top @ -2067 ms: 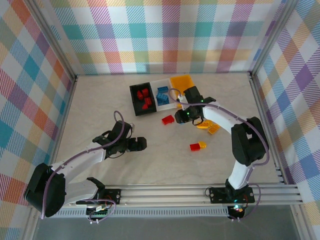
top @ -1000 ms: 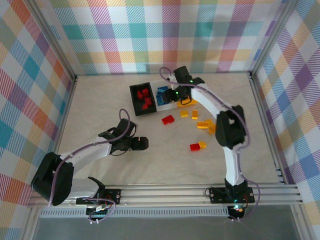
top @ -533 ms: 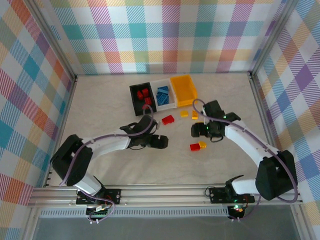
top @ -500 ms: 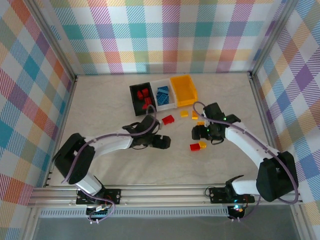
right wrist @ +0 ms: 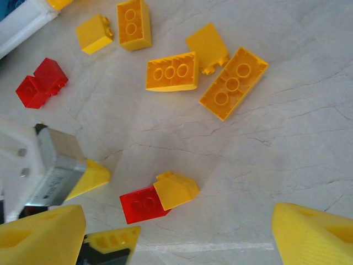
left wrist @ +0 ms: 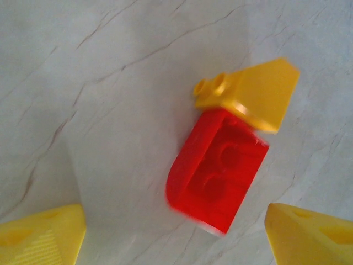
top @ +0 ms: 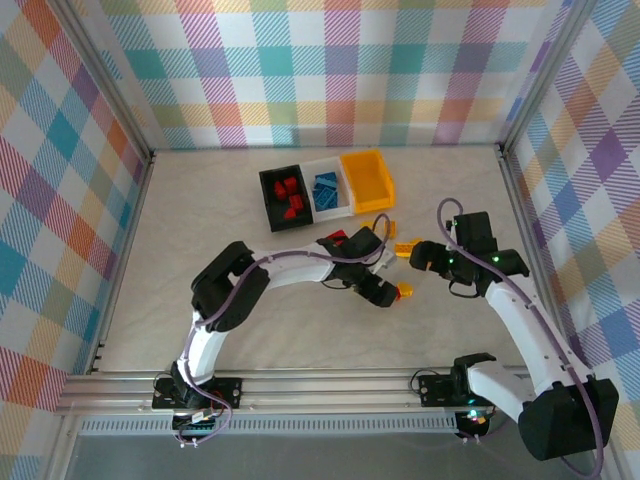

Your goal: Sort the legos into containers by color

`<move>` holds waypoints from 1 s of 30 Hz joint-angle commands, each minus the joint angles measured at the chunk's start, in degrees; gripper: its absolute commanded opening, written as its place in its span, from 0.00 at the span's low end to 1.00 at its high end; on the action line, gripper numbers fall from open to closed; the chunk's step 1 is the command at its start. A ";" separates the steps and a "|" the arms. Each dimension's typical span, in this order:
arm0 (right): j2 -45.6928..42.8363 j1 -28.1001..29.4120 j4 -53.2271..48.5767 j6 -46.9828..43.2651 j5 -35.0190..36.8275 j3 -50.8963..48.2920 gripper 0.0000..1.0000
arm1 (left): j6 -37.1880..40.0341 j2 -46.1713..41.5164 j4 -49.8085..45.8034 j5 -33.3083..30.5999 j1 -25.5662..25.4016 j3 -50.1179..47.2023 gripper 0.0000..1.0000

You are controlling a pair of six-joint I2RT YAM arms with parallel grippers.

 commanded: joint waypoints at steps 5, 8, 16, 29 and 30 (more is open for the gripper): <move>-1.47 -3.53 -0.15 -2.17 -4.99 -1.38 0.87 | 5.28 6.73 -5.23 1.56 -1.45 6.66 0.82; -1.37 -4.56 0.74 -2.35 -6.04 -1.55 0.87 | 6.06 7.93 -6.79 -0.08 -3.00 8.36 0.80; -2.09 -5.43 2.59 -2.00 -7.55 -2.75 0.87 | 8.44 6.98 -5.87 -11.10 -6.59 8.31 0.80; -4.46 -8.18 2.56 -2.53 -7.72 -3.56 0.87 | 11.24 6.80 -5.36 -12.78 -8.05 9.42 0.75; -4.45 -8.31 2.61 -2.45 -8.03 -3.59 0.87 | 11.24 6.89 -5.22 -12.71 -8.05 9.31 0.75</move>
